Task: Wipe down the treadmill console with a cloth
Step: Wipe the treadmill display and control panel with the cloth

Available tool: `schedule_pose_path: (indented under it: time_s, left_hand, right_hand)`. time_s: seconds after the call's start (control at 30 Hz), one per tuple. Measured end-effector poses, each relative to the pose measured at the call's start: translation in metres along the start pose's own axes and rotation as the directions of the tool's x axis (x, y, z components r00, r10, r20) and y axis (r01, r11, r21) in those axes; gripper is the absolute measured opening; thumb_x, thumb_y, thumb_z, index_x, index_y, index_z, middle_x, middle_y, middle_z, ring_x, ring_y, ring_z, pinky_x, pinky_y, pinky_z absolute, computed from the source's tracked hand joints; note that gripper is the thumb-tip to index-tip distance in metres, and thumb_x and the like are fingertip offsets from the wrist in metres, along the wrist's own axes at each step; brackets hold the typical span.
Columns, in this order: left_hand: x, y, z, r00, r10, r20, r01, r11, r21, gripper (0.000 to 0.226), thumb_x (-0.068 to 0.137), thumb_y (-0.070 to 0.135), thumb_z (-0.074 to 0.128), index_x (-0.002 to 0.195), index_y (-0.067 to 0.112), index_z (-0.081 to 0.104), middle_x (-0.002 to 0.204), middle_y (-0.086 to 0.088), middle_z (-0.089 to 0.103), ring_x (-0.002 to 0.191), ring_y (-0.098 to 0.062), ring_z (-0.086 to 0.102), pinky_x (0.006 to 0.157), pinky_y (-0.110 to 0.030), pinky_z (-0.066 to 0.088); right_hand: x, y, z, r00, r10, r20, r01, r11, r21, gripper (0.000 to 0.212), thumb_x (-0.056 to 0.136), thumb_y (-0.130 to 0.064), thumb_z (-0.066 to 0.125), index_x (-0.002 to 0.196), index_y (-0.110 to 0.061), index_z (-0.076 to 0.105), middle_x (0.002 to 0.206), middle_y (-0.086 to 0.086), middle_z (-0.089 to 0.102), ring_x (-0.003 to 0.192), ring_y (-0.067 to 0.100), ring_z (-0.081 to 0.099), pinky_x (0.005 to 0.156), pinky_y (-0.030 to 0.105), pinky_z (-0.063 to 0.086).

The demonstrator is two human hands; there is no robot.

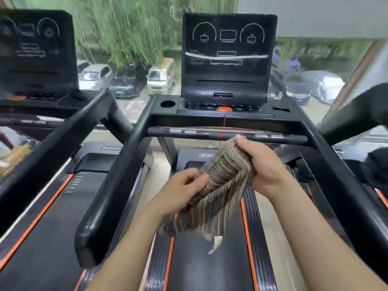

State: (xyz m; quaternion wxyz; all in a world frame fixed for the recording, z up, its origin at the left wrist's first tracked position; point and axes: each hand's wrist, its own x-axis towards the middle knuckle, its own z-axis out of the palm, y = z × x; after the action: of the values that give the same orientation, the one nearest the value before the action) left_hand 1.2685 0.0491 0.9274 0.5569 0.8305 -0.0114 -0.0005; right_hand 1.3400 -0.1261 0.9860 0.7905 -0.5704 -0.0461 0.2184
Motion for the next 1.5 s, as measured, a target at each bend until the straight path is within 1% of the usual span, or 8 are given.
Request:
schedule_pose_path:
  time_s: [0.27, 0.5, 0.67, 0.87, 1.1, 1.2, 1.3, 1.5]
  left_hand:
    - [0.094, -0.003, -0.059, 0.984, -0.139, -0.116, 0.084, 0.920, -0.383, 0.030, 0.091, 0.027, 0.058, 0.087, -0.002, 0.064, 0.070, -0.002, 0.064, 0.065, -0.011, 0.056, 0.058, -0.020, 0.045]
    - [0.195, 0.005, -0.074, 0.969, -0.156, -0.191, -0.025, 0.708, -0.706, 0.026, 0.089, 0.008, 0.052, 0.105, -0.005, 0.068, 0.103, -0.021, 0.070, 0.092, -0.026, 0.068, 0.076, -0.031, 0.056]
    - [0.282, -0.002, -0.079, 0.924, -0.202, -0.324, -0.014, 0.830, -0.558, 0.019, 0.089, 0.006, 0.058, 0.099, 0.000, 0.072, 0.102, -0.024, 0.070, 0.094, -0.033, 0.065, 0.088, -0.044, 0.051]
    - [0.379, -0.009, -0.086, 0.764, -0.258, -0.591, 0.005, 0.919, -0.395, 0.012, 0.083, 0.009, 0.069, 0.076, 0.017, 0.074, 0.071, 0.003, 0.071, 0.063, -0.007, 0.063, 0.058, -0.021, 0.047]
    - [0.465, -0.046, -0.118, 0.473, -0.211, -0.856, 0.112, 0.977, -0.179, 0.008, 0.085, 0.020, 0.064, 0.081, 0.026, 0.067, 0.071, 0.009, 0.062, 0.059, 0.001, 0.053, 0.063, -0.020, 0.042]
    - [0.486, -0.082, -0.114, 0.601, -0.118, -0.790, 0.276, 0.959, 0.067, 0.013, 0.087, 0.019, 0.061, 0.100, 0.024, 0.064, 0.082, 0.008, 0.063, 0.073, 0.003, 0.057, 0.070, -0.018, 0.041]
    - [0.481, -0.129, -0.090, 0.850, 0.068, -0.522, 0.244, 0.828, 0.505, 0.027, 0.090, 0.020, 0.057, 0.116, 0.016, 0.063, 0.123, -0.003, 0.058, 0.116, -0.017, 0.052, 0.094, -0.023, 0.038]
    - [0.492, -0.150, -0.088, 0.950, 0.147, -0.276, 0.160, 0.527, 0.834, 0.040, 0.091, 0.025, 0.035, 0.122, 0.017, 0.059, 0.131, -0.006, 0.057, 0.123, -0.023, 0.050, 0.099, -0.042, 0.042]
  right_hand:
    - [0.104, -0.044, -0.015, 0.968, -0.101, -0.232, 0.096, 0.995, -0.033, 0.019, 0.093, -0.009, 0.060, 0.111, -0.003, 0.063, 0.087, 0.010, 0.069, 0.074, 0.019, 0.064, 0.063, 0.029, 0.055]
    - [0.198, -0.053, -0.060, 0.981, -0.070, -0.182, 0.015, 0.958, -0.285, 0.016, 0.086, -0.004, 0.065, 0.073, -0.013, 0.070, 0.072, 0.004, 0.067, 0.065, 0.015, 0.059, 0.051, 0.023, 0.043]
    - [0.275, -0.078, -0.093, 0.980, -0.199, 0.029, 0.158, 0.676, -0.720, 0.022, 0.081, -0.009, 0.074, 0.097, -0.024, 0.073, 0.097, -0.012, 0.071, 0.087, 0.003, 0.065, 0.075, 0.014, 0.048]
    - [0.386, -0.114, -0.106, 0.893, -0.436, 0.111, 0.174, 0.108, -0.979, 0.002, 0.087, -0.034, 0.067, 0.085, -0.033, 0.068, 0.085, -0.012, 0.063, 0.090, 0.016, 0.059, 0.073, 0.029, 0.041]
    - [0.490, -0.046, -0.089, 0.827, -0.552, 0.105, 0.203, 0.119, -0.972, 0.009, 0.091, -0.015, 0.059, 0.094, -0.012, 0.067, 0.095, 0.001, 0.047, 0.083, 0.018, 0.047, 0.064, 0.027, 0.035]
    - [0.512, 0.008, -0.075, 0.886, -0.385, 0.256, 0.268, -0.023, -0.963, 0.024, 0.086, -0.007, 0.057, 0.109, -0.005, 0.064, 0.109, 0.015, 0.056, 0.101, 0.034, 0.056, 0.081, 0.037, 0.048]
    - [0.517, 0.059, -0.067, 0.921, -0.131, 0.368, 0.329, -0.245, -0.912, 0.054, 0.097, -0.021, 0.038, 0.137, 0.015, 0.038, 0.141, 0.034, 0.039, 0.136, 0.047, 0.031, 0.115, 0.049, 0.023]
    - [0.552, 0.055, -0.060, 0.896, -0.115, 0.428, 0.387, -0.267, -0.883, 0.062, 0.101, -0.036, 0.022, 0.145, 0.007, 0.031, 0.153, 0.025, 0.029, 0.145, 0.035, 0.023, 0.118, 0.047, 0.020]
